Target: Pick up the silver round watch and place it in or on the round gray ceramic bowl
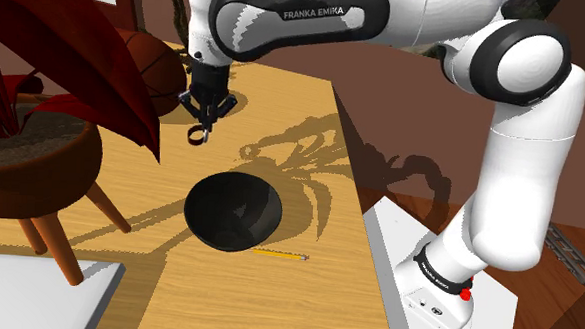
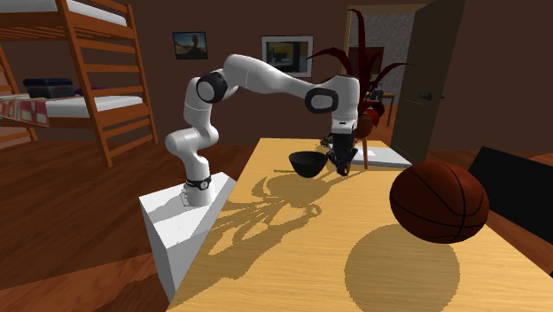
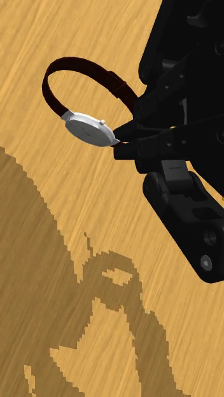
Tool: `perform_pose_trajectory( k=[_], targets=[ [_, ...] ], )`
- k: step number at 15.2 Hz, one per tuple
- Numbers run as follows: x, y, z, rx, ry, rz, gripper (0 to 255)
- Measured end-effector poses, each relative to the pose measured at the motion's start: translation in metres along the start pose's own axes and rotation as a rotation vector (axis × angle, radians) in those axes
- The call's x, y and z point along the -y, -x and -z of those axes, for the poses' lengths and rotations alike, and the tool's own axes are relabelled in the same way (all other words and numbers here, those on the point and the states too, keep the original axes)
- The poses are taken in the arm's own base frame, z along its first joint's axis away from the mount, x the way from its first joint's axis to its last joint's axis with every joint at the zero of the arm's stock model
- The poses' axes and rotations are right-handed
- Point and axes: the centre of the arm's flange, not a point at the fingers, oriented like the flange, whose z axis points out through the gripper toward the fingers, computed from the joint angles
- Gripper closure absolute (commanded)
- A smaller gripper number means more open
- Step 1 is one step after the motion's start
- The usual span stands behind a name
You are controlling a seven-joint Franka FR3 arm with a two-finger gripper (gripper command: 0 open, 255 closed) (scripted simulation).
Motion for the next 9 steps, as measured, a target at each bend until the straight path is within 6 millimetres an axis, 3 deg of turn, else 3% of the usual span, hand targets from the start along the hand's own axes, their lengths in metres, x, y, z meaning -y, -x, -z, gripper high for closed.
perform_pose_trajectory(
  k=[9],
  targets=[
    [0.001,0.001,0.048,0.000,0.000,0.000,255]
  ],
)
